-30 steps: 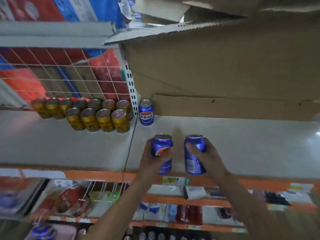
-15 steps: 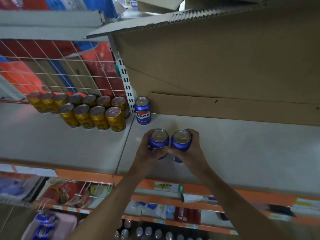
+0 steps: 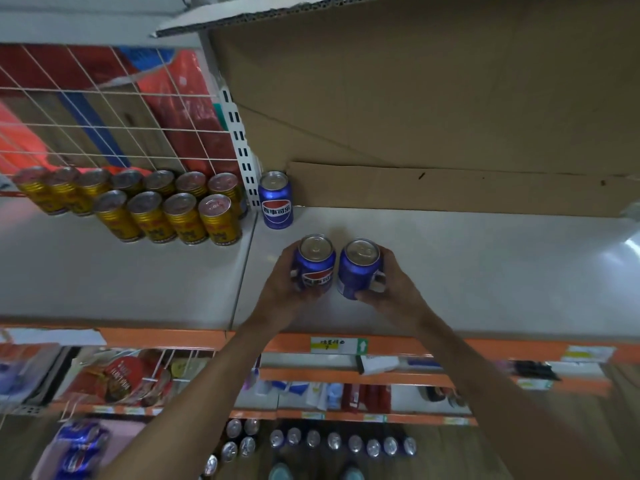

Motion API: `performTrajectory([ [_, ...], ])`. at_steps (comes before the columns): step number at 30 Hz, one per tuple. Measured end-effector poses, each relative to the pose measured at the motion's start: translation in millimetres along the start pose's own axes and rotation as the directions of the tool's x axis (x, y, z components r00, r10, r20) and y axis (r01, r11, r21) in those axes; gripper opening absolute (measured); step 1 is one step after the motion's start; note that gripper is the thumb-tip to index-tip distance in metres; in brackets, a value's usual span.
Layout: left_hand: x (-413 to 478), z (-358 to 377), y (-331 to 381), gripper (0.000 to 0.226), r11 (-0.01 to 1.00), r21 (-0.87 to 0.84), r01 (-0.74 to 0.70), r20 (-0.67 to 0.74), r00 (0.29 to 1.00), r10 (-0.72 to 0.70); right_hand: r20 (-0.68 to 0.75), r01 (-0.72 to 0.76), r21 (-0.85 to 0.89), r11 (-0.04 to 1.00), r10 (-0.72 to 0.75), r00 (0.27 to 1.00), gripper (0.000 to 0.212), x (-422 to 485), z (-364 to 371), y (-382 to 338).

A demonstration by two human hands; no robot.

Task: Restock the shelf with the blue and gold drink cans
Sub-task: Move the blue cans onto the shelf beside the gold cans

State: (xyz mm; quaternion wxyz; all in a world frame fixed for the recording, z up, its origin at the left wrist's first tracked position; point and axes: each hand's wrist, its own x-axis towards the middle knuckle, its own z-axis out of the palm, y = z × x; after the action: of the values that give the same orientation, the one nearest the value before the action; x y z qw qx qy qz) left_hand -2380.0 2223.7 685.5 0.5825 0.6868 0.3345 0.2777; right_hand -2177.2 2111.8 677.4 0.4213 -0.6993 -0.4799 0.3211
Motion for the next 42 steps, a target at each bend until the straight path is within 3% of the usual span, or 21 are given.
performTrajectory([
  [8, 3, -8, 1, 0.088, 0.997, 0.076, -0.009, 0.009, 1.000, 0.008, -0.202, -0.047, -0.088, 0.995, 0.028, 0.979, 0.083, 6, 28, -11],
  [11, 7, -17, 2, 0.088, 0.995, 0.103, -0.012, 0.098, 0.995, 0.002, -0.178, -0.051, -0.069, 0.996, 0.038, 0.983, 0.092, 4, 29, -7],
  [14, 8, -18, 3, 0.080, 0.996, 0.094, -0.011, 0.134, 0.991, -0.001, -0.111, -0.037, -0.083, 0.996, 0.028, 0.993, 0.082, -6, 27, -9],
  [18, 5, -14, -2, 0.081, 0.994, 0.097, -0.048, 0.088, 0.995, 0.039, -0.146, -0.070, -0.114, 0.991, 0.053, 0.988, 0.075, -5, 28, -8],
  [25, 4, -18, -10, 0.071, 0.993, 0.109, -0.037, 0.074, 0.997, 0.029, -0.306, -0.107, -0.150, 0.983, 0.057, 0.950, 0.089, 4, 49, -12],
  [30, -1, -6, -15, 0.081, 0.991, 0.133, -0.035, 0.019, 0.999, 0.033, -0.228, -0.031, -0.127, 0.991, 0.002, 0.974, 0.079, -6, 42, -4],
  [33, 0, 5, -21, 0.087, 0.982, 0.182, -0.043, -0.105, 0.993, 0.062, -0.245, -0.030, -0.143, 0.989, -0.006, 0.969, 0.069, -13, 35, -6],
  [38, 8, 4, -18, 0.076, 0.976, 0.218, -0.024, -0.141, 0.988, 0.056, -0.294, -0.120, -0.075, 0.990, 0.093, 0.951, 0.068, -2, 38, -9],
  [42, 15, 1, -19, 0.069, 0.967, 0.254, 0.022, -0.186, 0.982, 0.027, -0.324, -0.137, -0.127, 0.982, 0.089, 0.942, 0.067, 7, 42, -9],
])
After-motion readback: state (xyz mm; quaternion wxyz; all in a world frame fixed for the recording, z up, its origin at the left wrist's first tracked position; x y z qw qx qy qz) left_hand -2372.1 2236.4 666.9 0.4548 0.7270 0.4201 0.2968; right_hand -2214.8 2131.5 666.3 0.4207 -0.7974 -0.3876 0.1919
